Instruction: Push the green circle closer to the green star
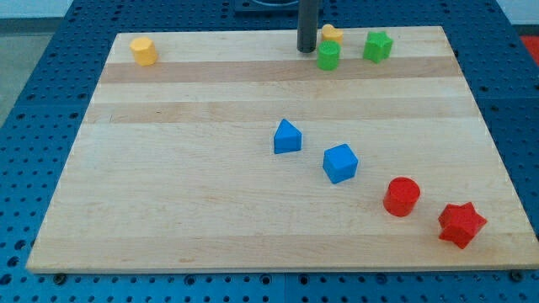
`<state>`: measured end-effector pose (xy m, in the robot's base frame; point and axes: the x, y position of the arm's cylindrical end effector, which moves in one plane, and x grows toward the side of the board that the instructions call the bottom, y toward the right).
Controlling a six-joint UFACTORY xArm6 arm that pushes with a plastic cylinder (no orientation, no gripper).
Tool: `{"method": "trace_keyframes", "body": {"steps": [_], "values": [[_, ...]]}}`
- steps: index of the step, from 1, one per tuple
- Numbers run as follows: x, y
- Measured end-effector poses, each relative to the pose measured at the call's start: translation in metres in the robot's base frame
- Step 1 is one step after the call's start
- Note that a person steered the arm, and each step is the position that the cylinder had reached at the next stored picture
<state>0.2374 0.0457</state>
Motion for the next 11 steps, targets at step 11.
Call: {"method": "trace_keyframes", "body": {"steps": [11], "values": [[0.042,-0.084]]}}
